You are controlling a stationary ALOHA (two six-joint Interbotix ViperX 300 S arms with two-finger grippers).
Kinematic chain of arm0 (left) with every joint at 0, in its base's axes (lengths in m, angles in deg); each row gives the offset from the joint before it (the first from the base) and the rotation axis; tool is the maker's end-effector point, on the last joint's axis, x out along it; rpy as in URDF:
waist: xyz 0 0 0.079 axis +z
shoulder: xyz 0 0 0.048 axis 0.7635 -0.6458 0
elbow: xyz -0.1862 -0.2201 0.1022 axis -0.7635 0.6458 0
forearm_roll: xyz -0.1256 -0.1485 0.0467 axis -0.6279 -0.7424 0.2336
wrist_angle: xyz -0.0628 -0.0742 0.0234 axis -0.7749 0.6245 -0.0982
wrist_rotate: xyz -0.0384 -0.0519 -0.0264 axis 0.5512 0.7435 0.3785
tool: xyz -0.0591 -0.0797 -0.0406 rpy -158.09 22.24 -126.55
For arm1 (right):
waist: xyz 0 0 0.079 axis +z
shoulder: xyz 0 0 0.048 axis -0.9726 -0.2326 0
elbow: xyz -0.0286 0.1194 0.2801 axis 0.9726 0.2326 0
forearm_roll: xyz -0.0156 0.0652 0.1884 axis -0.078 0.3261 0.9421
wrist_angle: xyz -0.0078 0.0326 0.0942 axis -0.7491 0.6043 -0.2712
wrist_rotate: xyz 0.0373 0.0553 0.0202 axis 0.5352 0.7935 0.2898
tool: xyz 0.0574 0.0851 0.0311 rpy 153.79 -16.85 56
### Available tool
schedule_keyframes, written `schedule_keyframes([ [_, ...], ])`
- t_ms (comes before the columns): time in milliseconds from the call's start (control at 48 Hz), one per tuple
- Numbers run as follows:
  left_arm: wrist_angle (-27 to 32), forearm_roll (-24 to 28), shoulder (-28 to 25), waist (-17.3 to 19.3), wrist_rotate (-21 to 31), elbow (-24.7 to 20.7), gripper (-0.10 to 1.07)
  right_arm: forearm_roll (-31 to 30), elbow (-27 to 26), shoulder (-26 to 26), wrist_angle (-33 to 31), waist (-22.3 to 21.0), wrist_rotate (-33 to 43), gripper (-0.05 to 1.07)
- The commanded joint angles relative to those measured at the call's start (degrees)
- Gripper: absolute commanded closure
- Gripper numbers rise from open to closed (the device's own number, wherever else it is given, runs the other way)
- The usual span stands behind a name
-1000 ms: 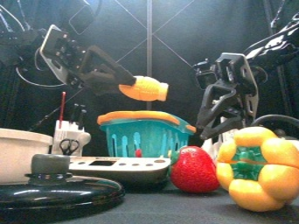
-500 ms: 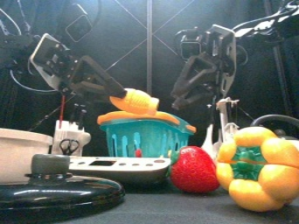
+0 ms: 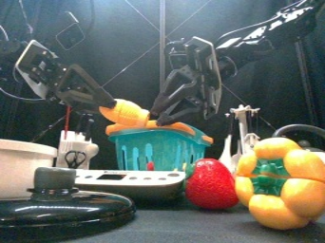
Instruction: Drop corn
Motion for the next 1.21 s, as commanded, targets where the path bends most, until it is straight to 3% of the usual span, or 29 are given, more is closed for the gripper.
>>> schedule_keyframes([
  [0,-0.3,-0.1,0.9,0.0,0.0,-0.4,0.39,0.0,-1.7,0.4,0.1,-1.9,-0.1,0.29],
  [354,-0.3,-0.1,1.0,0.0,0.0,-0.4,0.39,0.1,-0.4,1.6,-1.1,-5.6,0.0,0.29],
  [688,-0.2,-0.1,1.0,0.0,0.0,-0.4,0.39,0.0,0.7,4.2,-7.1,-6.5,0.0,0.29],
  [1188,-0.3,-0.1,0.9,0.4,-0.1,-1.1,0.39,0.5,3.6,9.4,-8.8,-6.2,0.4,0.29],
])
